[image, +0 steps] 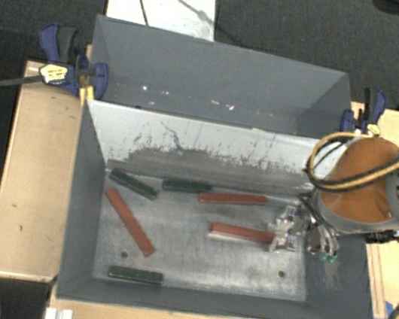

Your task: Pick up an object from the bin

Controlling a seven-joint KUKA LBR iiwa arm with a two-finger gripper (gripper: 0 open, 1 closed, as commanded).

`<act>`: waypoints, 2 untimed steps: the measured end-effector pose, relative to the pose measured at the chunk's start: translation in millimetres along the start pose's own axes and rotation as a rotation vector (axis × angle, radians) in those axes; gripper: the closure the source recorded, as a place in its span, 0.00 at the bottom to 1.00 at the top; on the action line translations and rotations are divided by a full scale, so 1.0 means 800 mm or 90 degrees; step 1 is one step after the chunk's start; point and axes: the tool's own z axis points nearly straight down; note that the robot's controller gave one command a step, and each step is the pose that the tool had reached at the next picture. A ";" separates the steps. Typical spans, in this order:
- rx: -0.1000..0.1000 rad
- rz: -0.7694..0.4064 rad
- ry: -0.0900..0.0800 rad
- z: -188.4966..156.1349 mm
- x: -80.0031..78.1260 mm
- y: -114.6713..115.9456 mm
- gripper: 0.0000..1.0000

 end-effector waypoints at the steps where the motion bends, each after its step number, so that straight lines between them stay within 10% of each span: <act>1: 0.000 -0.001 0.000 0.000 0.000 0.000 1.00; 2: -0.001 -0.053 0.004 -0.206 -0.003 0.017 1.00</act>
Offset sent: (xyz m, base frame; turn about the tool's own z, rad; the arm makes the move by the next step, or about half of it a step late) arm -0.0013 0.0143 0.1623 -0.0861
